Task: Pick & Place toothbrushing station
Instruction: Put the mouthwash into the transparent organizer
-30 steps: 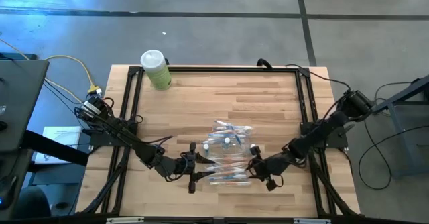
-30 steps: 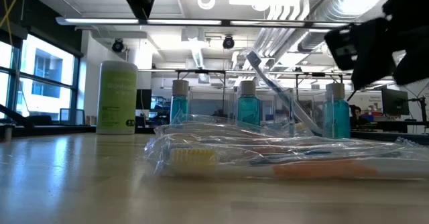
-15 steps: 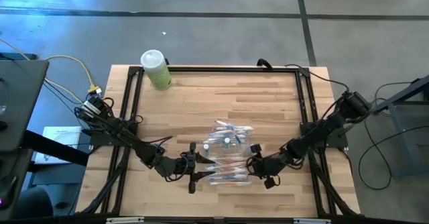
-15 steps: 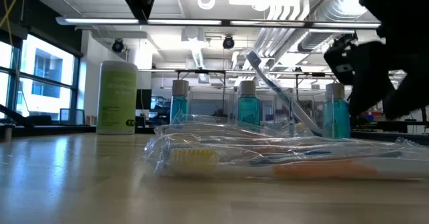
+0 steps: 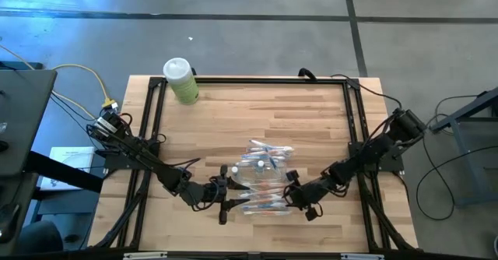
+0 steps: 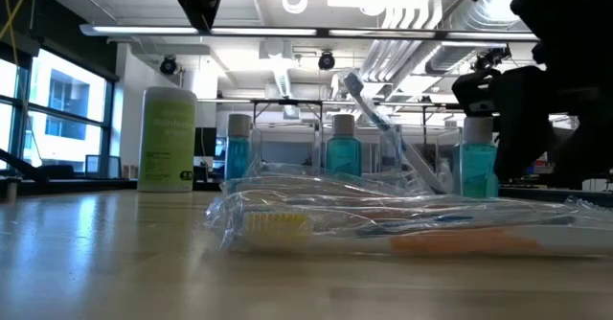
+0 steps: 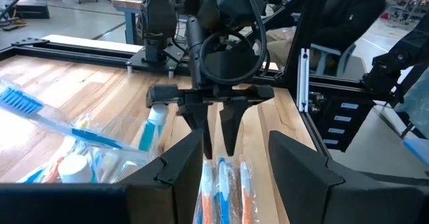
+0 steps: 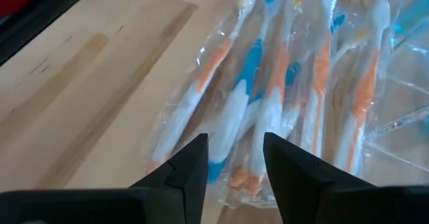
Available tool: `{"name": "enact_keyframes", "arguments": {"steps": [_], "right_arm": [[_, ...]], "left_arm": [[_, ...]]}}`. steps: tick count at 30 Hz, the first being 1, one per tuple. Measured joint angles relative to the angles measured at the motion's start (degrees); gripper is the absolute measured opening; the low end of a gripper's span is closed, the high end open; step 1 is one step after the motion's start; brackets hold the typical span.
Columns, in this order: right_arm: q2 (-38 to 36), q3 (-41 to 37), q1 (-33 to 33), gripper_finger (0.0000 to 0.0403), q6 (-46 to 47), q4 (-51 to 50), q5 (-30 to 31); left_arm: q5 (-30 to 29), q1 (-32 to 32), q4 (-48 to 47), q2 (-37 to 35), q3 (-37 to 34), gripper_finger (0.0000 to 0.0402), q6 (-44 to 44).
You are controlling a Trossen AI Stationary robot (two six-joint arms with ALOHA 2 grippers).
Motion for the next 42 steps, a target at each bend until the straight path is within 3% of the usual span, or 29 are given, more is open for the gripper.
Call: {"name": "enact_keyframes", "arguments": {"steps": [5,14,20,25,28,34,42], "right_arm": [[-1.2,0.0,1.7,0.0136,-1.6,-0.3,4.3],[-8.5,0.0,10.6,0.0136,-7.9,-7.0,26.6],[-9.4,0.1,13.9,0.0136,-5.3,-14.2,33.4],[-9.4,0.1,14.3,0.0136,17.3,-25.3,33.5],[-9.6,1.1,14.3,0.0136,28.1,-30.3,29.9],[-9.7,6.0,13.2,0.0136,42.9,-37.0,19.2],[-9.7,12.5,6.9,0.0136,55.7,-42.9,12.9]], "left_arm": [[0.0,0.0,-0.2,0.0,0.0,0.0166,0.0],[0.1,0.0,-0.3,0.0,0.0,0.0166,0.0],[0.2,0.0,-0.3,0.0,0.0,0.0166,-0.3],[0.2,0.0,-0.3,0.0,0.0,0.0166,-0.3],[0.2,0.0,-0.3,0.0,0.0,0.0166,-0.3],[0.2,0.0,-0.5,0.0,0.0,0.0166,-0.4],[0.2,0.0,-0.8,0.0,0.0,0.0166,-0.8]]}}
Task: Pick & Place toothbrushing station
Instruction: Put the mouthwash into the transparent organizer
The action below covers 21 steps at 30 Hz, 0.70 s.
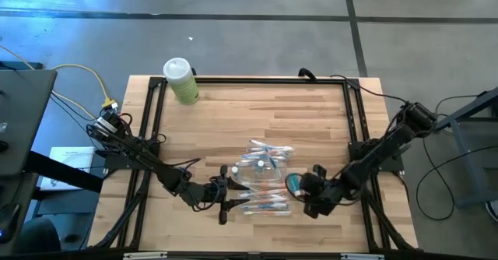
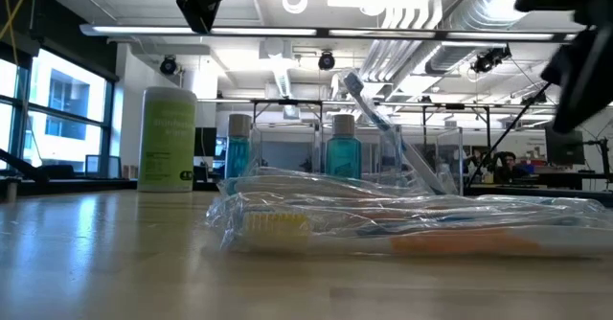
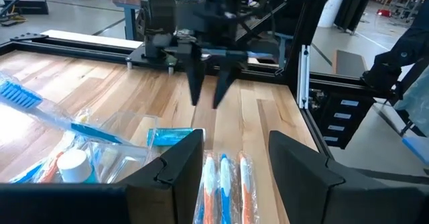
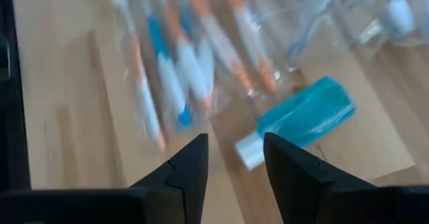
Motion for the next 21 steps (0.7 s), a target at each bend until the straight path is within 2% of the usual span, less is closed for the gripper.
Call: {"name": "enact_keyframes", "arguments": {"steps": [8,12,17,21], "right_arm": [[0.0,0.9,-5.6,0.0136,6.6,-4.2,-4.3],[0.0,0.9,-5.9,0.0125,10.5,-8.2,-3.4],[0.4,0.9,-5.7,0.0102,11.8,-7.0,-3.9],[0.5,0.9,-5.3,0.0099,11.6,-6.3,-4.3]], "left_arm": [[0.0,-0.8,-2.2,0.0,0.0,0.0166,0.0],[0.0,-1.3,-2.5,0.0,0.0,0.0166,0.0],[0.0,-1.3,-3.5,0.0,0.0,0.0166,0.0],[0.0,-1.3,-4.3,0.0,0.0,0.0166,-0.8]]}}
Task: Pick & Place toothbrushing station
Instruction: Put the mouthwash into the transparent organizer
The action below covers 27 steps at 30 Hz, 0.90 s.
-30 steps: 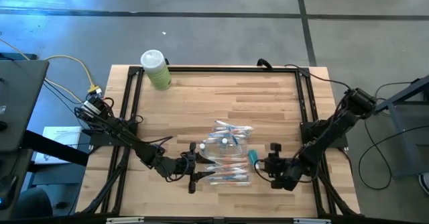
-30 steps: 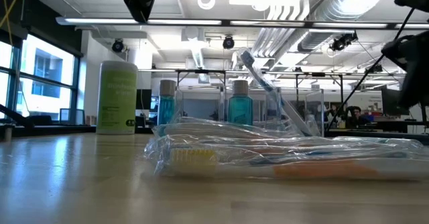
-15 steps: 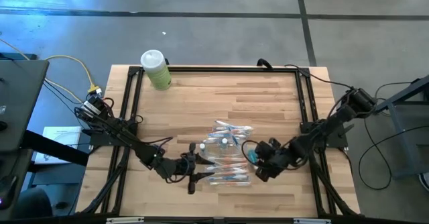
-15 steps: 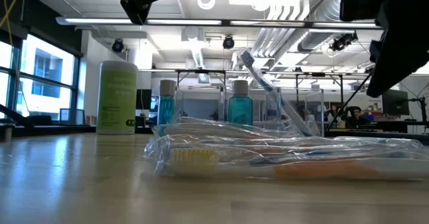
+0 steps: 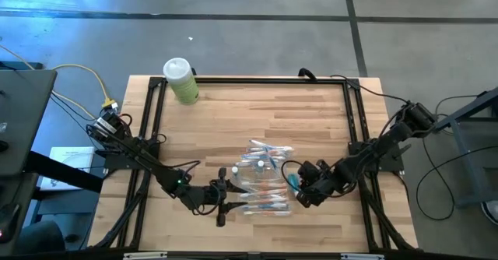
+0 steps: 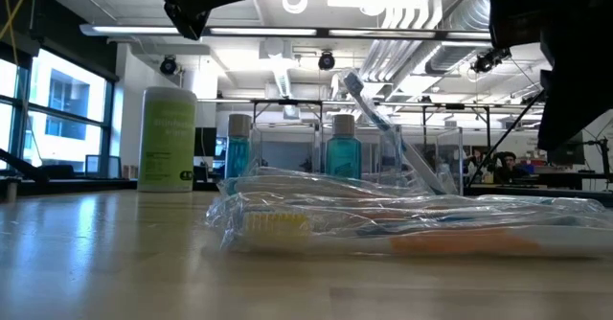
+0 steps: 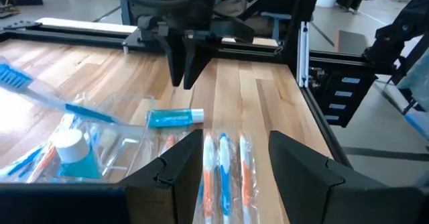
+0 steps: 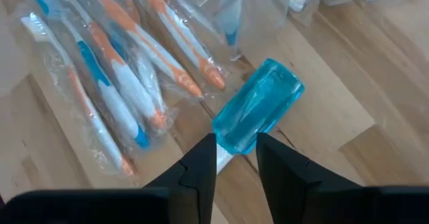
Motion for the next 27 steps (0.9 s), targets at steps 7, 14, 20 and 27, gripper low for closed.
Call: {"name": "enact_keyframes", "arguments": {"steps": [7,14,20,27], "right_arm": [[0.2,0.0,0.0,0.0148,-1.1,0.0,-0.4],[3.8,0.0,-0.1,0.0204,-1.1,0.9,-3.2],[6.5,0.0,-1.3,0.0205,-1.3,2.8,-4.5],[7.6,0.0,-1.9,0.0203,-1.3,4.2,-5.9]], "left_arm": [[0.0,0.0,-0.1,0.0,0.0,0.0166,-0.6],[0.0,0.0,-0.7,0.0,0.0,0.0166,-0.7],[0.0,0.0,-1.4,0.0,0.0,0.0166,-1.2],[0.0,0.0,-1.5,0.0,0.0,0.0166,-1.4]]}}
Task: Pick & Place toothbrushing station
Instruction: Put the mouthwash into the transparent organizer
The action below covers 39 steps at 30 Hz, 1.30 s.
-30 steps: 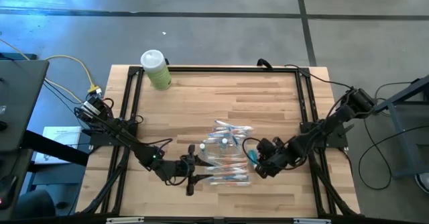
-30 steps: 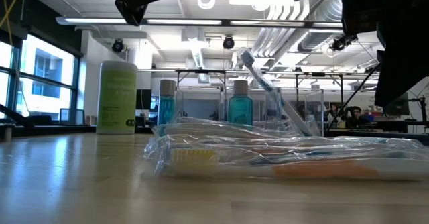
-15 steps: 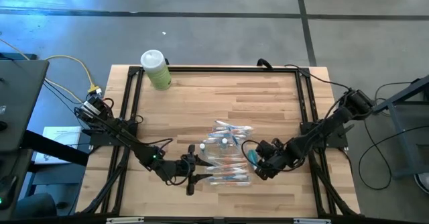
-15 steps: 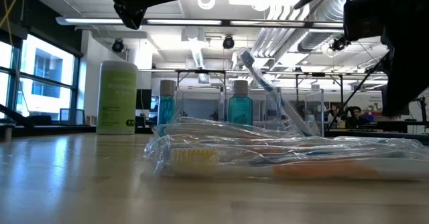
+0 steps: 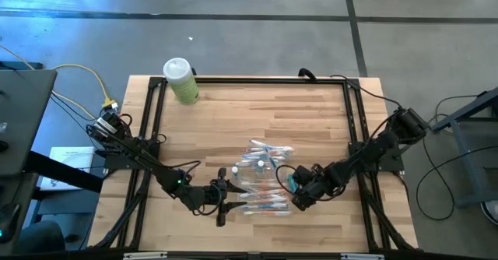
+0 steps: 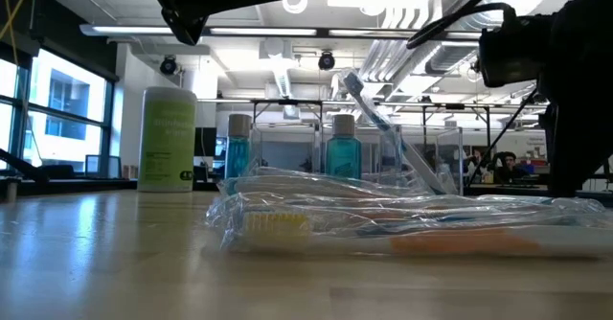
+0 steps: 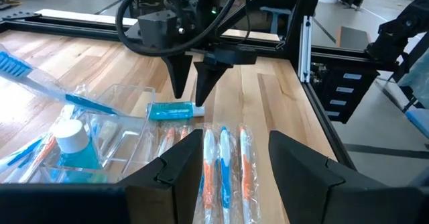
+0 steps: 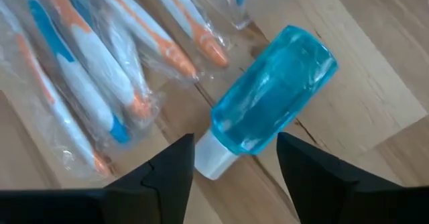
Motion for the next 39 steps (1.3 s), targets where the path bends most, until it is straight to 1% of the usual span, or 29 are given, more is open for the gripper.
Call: {"name": "enact_keyframes", "arguments": {"steps": [11,16,19,22,26,31,34,39], "right_arm": [[0.0,0.0,0.0,0.0203,0.2,0.1,0.5],[0.0,0.0,0.0,0.0203,0.1,0.1,1.7],[1.9,0.0,-0.3,0.0203,0.1,0.3,1.7],[4.6,0.1,-0.5,0.0203,-0.1,0.6,-0.3],[7.4,0.4,-1.0,0.0203,-0.1,0.4,-0.6],[7.7,0.4,-1.0,0.0203,1.4,-0.8,0.1],[7.5,0.3,-0.8,0.0190,1.6,-1.7,0.4],[7.5,0.2,0.0,0.0135,0.9,-2.3,1.0]], "left_arm": [[0.0,0.0,-0.3,0.0,0.0,0.0166,0.0],[0.0,0.0,-0.2,0.0,0.0,0.0166,0.0],[0.0,0.0,-0.2,0.0,0.0,0.0166,0.0],[0.0,0.0,-0.3,0.0,0.0,0.0166,0.0],[0.0,0.0,-0.5,0.0,0.0,0.0166,0.0],[0.0,0.0,-1.0,0.0,0.0,0.0166,-0.7],[0.0,0.0,-1.1,0.0,0.0,0.0166,-0.7],[0.0,0.0,-1.2,0.0,0.0,0.0166,-0.9]]}}
